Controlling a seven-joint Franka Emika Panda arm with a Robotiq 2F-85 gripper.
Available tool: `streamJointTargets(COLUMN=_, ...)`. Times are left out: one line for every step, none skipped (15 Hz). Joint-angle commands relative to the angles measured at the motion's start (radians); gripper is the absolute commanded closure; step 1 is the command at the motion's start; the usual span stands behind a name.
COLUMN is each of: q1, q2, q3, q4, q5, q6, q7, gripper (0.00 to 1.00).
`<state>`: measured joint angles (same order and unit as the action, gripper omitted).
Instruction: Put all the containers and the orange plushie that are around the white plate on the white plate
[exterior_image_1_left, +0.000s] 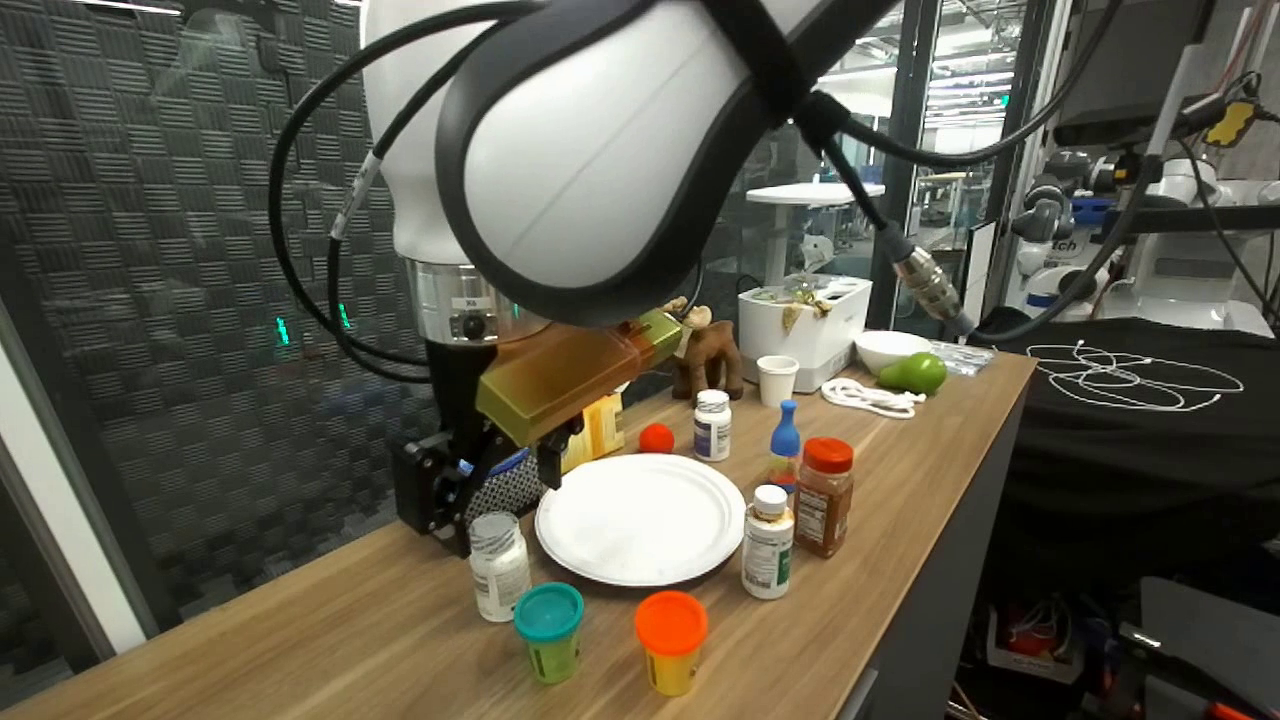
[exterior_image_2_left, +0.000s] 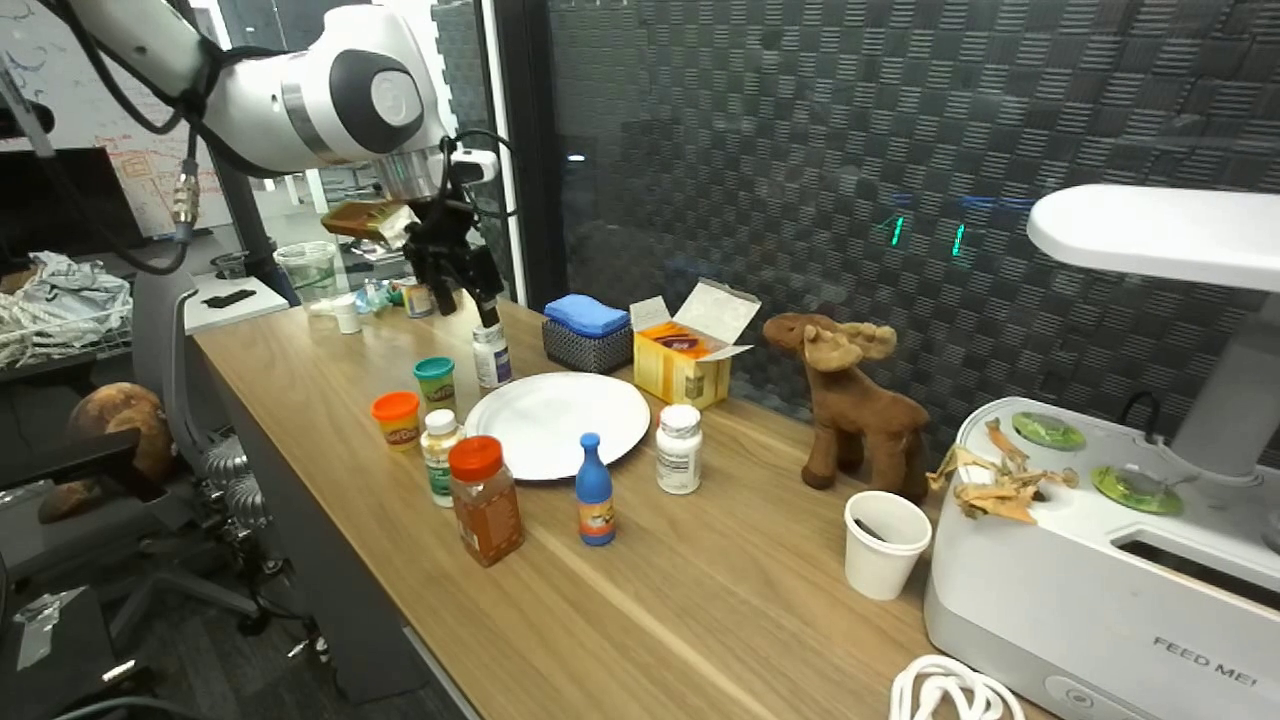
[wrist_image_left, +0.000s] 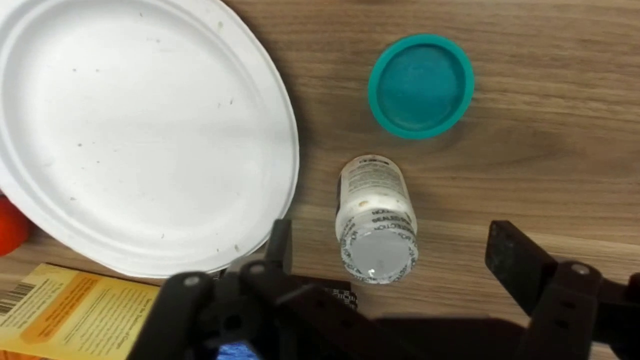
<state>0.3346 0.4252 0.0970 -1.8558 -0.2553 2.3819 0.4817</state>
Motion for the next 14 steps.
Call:
streamJointTargets(q1=0.011, q2=0.048, q3=-0.017, q4=0.065, q5=0.011, q6=-0.002, q7=-0.003, gripper=0.0)
streamJointTargets(q1=0.01, q2=0.056, q3=-0.019, q4=0.073, q5=0.014, q6=-0.002, q7=-0.006, gripper=0.0)
streamJointTargets(q1=0.009, q2=0.063, q3=-0.02, q4=0.079, q5=0.018, q6=-0.004, q7=-0.008, gripper=0.22)
streamJointTargets(q1=0.008, q2=0.07, q3=-0.019, q4=0.088, q5=0.025, q6=-0.008, q7=-0.013, gripper=0.28)
streamJointTargets(q1=0.008, q2=0.077, q3=-0.02, q4=0.093, q5=0.027, q6=-0.009, q7=-0.014, gripper=0.34)
streamJointTargets(q1=0.008, q2=0.083, q3=-0.02, q4=0.098, q5=0.03, q6=-0.011, q7=-0.017, gripper=0.44)
streamJointTargets(q1=0.01, q2=0.088, q3=-0.023, q4=0.102, q5=0.026, q6=-0.011, q7=-0.016, gripper=0.51)
streamJointTargets(q1=0.01, q2=0.094, q3=-0.024, q4=0.107, q5=0.026, q6=-0.012, q7=-0.018, gripper=0.6)
streamJointTargets(q1=0.011, q2=0.099, q3=-0.026, q4=0.111, q5=0.024, q6=-0.012, q7=-0.019, gripper=0.67)
streamJointTargets(q1=0.011, q2=0.102, q3=-0.026, q4=0.114, q5=0.024, q6=-0.012, q7=-0.022, gripper=0.73)
streamJointTargets(q1=0.009, q2=0.101, q3=-0.025, q4=0.117, q5=0.028, q6=-0.016, q7=-0.026, gripper=0.81)
streamJointTargets(q1=0.007, q2=0.095, q3=-0.021, q4=0.119, q5=0.033, q6=-0.021, q7=-0.031, gripper=0.81)
streamJointTargets(q1=0.002, q2=0.086, q3=-0.016, q4=0.119, q5=0.045, q6=-0.025, q7=-0.038, gripper=0.81)
streamJointTargets(q1=-0.001, q2=0.073, q3=-0.014, q4=0.123, q5=0.056, q6=-0.032, q7=-0.038, gripper=0.81)
